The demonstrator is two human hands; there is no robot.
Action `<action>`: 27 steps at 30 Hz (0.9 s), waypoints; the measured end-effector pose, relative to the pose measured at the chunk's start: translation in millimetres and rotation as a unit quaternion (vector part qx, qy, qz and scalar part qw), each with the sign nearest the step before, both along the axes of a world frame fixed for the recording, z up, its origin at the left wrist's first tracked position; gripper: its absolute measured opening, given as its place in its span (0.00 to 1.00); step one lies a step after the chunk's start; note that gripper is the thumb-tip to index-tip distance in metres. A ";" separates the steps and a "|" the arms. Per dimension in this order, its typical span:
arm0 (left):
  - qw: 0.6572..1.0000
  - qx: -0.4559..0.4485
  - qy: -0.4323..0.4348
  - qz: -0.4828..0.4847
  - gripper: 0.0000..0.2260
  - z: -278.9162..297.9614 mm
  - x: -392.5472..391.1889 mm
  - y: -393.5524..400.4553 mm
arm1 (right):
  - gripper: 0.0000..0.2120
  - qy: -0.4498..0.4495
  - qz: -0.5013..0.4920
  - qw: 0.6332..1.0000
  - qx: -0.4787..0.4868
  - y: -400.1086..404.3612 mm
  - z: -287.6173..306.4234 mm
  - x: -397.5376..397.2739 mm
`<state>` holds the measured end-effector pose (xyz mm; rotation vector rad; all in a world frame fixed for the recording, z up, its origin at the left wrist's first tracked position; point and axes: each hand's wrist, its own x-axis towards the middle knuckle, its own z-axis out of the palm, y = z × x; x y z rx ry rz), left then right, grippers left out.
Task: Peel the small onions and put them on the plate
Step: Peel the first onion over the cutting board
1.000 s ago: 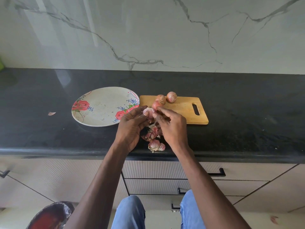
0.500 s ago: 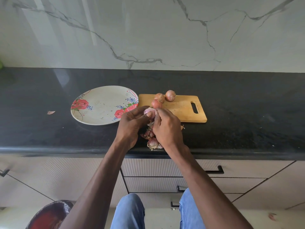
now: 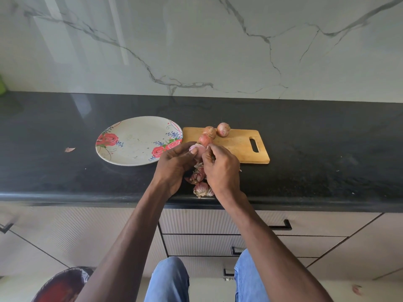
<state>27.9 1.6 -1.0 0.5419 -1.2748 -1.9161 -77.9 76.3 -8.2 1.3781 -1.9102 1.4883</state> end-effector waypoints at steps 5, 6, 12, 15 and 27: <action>0.998 0.057 -0.002 0.002 0.08 -2.0 0.7 -7.6 | 0.09 -0.069 0.005 0.997 -0.014 -0.7 -0.2 -5.6; 0.997 0.072 -0.004 0.007 0.07 -2.5 1.0 -8.9 | 0.08 -0.096 0.010 0.995 -0.012 0.0 0.2 -5.8; 0.993 0.114 0.020 0.014 0.08 3.0 -1.0 -7.2 | 0.07 -0.216 0.028 0.976 0.011 4.6 3.3 -11.2; 0.992 0.118 0.040 0.025 0.08 2.9 -0.4 -8.3 | 0.08 -0.159 -0.001 0.986 0.052 3.5 0.7 -12.5; 0.995 0.089 0.037 0.004 0.14 -3.5 -0.3 -9.6 | 0.15 -0.102 0.096 0.990 0.036 2.4 5.7 -7.7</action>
